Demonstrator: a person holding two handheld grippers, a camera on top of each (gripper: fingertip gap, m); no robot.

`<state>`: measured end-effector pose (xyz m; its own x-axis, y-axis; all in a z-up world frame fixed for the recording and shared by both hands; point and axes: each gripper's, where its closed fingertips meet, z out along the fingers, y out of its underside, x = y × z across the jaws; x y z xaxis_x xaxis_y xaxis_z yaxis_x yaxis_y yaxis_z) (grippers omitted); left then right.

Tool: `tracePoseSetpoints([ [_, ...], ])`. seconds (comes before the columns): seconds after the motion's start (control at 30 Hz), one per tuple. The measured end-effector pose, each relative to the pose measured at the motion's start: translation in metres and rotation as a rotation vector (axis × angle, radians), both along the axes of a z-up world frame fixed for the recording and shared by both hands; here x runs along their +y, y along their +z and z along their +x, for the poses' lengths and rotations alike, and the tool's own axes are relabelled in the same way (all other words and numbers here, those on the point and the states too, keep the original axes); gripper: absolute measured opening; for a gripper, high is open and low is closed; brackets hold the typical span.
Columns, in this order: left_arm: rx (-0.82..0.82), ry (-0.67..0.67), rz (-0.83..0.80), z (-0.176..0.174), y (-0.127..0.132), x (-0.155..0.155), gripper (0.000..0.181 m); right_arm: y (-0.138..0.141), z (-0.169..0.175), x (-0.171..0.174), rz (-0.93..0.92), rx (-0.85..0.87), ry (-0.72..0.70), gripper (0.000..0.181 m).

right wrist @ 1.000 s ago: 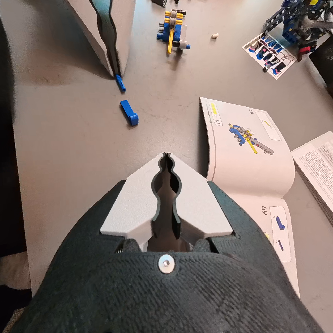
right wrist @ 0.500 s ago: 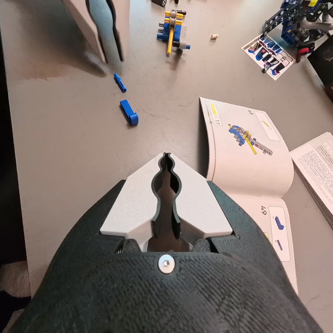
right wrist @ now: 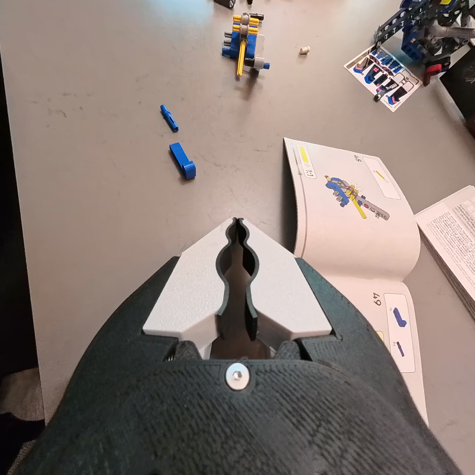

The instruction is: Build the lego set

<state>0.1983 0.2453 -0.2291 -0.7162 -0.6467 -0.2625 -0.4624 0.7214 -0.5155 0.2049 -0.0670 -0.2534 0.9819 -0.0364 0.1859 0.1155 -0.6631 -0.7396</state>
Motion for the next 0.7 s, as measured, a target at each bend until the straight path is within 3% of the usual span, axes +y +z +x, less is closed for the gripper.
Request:
tracePoseSetpoints([
  [0.03, 0.020, -0.018, 0.003, 0.002, -0.004, 0.000, 0.005, 0.000, 0.000, 0.000, 0.000, 0.002, -0.002, 0.000],
  [0.33, 0.161, -0.087, -0.031, 0.005, -0.028, -0.014, 0.004, 0.000, 0.001, 0.000, 0.000, 0.012, -0.004, 0.000],
  [0.47, 0.078, -0.084, 0.005, 0.012, -0.021, -0.012, 0.002, 0.000, 0.003, 0.001, 0.000, 0.003, -0.003, 0.000],
  [0.53, -0.011, -0.078, 0.012, 0.018, -0.005, -0.016, 0.002, 0.000, 0.003, 0.001, 0.000, 0.010, -0.005, 0.000],
  [0.6, -0.113, -0.124, -0.011, 0.018, 0.019, -0.038, 0.002, 0.000, 0.003, 0.001, 0.000, 0.009, -0.005, 0.000],
  [0.7, -0.188, -0.358, -0.106, -0.005, 0.041, -0.121, 0.002, 0.000, 0.005, 0.001, -0.002, -0.022, -0.028, 0.000],
])
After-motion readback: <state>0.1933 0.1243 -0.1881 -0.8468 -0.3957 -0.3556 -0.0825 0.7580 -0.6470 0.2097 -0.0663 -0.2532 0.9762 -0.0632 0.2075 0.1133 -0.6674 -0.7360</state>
